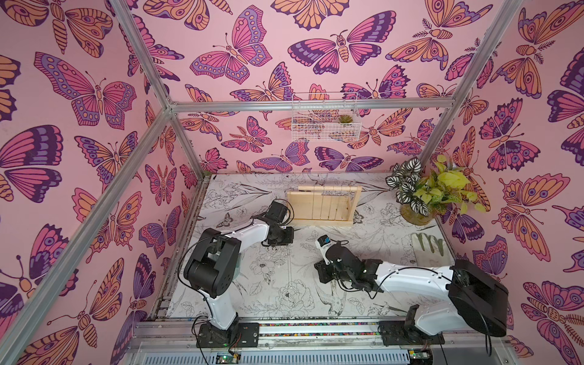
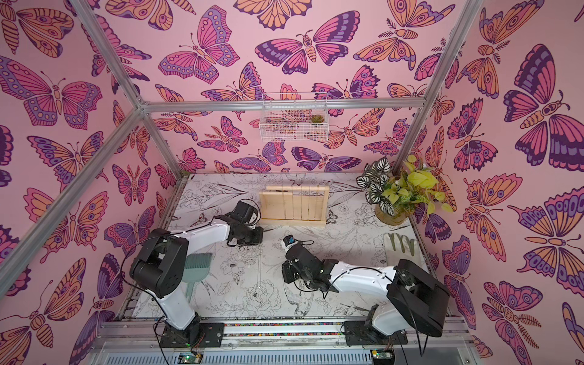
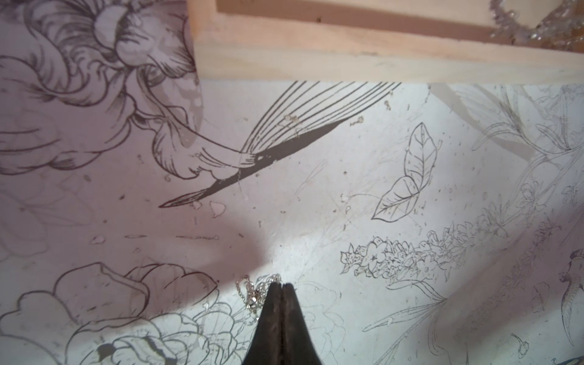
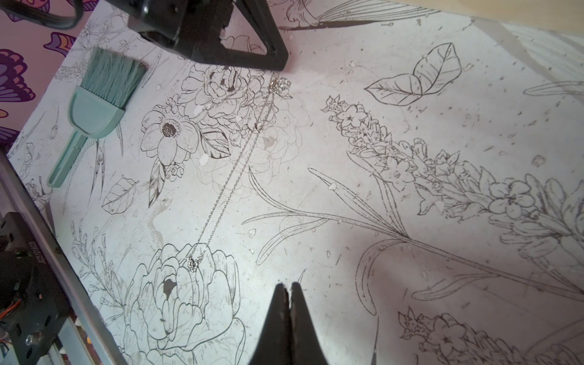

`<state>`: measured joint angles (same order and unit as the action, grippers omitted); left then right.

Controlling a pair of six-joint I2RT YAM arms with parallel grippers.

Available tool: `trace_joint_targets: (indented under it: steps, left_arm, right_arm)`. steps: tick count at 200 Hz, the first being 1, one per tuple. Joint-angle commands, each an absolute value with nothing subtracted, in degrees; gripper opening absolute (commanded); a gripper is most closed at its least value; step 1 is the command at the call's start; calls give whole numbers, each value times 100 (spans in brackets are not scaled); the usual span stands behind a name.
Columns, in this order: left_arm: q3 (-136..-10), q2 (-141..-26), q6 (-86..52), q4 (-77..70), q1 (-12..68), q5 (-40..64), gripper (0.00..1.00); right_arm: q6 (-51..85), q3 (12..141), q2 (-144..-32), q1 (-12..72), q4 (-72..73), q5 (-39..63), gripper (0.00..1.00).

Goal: Take the necklace off the jewelry display stand
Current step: Adjust the necklace at the center of the board.

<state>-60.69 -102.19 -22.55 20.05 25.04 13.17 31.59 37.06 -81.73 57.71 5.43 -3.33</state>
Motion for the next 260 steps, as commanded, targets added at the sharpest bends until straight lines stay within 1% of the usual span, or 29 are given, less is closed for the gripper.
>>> trace_joint_targets:
  steps: [1,171,260]
  left_arm:
    - [-6012,-10327,-2153,2200,2470,1432,0]
    - [-6029,-10571,-2101,2272,2470,1169,0]
    - [-6355,-10904,-2074,2267,2470,1031,0]
  right_arm:
    - [3211,3672,-8218,5730,620,-288,0]
    - [3243,3569,-8200,5733,692,-319,0]
    - [3261,3508,-8167,5731,710,-333,0]
